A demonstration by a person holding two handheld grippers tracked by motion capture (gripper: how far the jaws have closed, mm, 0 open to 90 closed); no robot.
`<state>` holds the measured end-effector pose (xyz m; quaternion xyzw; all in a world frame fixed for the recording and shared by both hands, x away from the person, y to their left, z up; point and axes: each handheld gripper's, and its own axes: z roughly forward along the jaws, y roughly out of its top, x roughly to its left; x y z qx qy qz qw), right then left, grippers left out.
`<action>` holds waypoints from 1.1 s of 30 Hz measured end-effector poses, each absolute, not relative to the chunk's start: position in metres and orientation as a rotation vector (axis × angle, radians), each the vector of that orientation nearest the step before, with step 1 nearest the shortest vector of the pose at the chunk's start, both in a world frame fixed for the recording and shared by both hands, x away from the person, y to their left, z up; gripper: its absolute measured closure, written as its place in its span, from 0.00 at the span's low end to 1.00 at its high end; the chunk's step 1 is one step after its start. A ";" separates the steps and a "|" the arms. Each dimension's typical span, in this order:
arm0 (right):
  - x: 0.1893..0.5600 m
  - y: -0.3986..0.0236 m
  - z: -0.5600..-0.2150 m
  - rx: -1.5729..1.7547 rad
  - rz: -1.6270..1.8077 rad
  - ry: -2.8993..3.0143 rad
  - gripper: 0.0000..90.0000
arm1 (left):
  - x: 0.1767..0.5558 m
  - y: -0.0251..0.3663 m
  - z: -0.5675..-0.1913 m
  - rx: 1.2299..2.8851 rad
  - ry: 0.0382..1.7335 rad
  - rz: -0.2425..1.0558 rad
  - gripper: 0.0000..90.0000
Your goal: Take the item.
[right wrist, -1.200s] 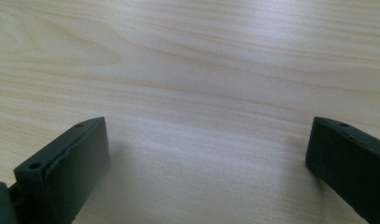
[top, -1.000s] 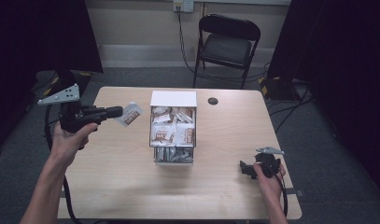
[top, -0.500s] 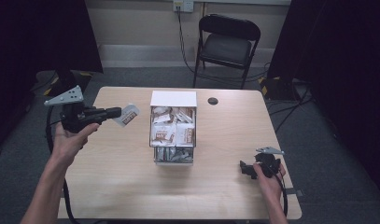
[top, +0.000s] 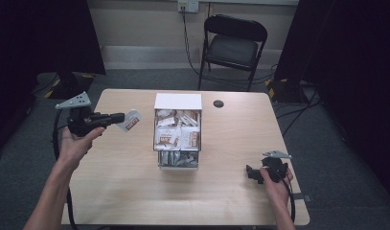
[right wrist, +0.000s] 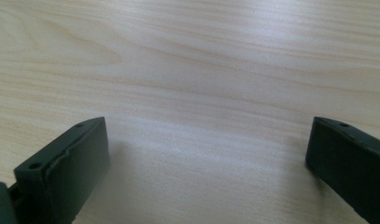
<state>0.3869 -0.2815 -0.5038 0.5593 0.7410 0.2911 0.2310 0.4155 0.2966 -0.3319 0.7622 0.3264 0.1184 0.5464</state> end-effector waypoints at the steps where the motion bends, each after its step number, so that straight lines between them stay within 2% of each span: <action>1: 0.387 -0.282 -0.504 1.538 0.800 2.038 0.00 | 0.416 0.296 -0.333 1.811 0.778 0.282 1.00; 33: 0.387 -0.282 -0.504 1.538 0.801 2.038 0.00 | 0.437 0.275 -0.393 1.955 0.855 0.193 1.00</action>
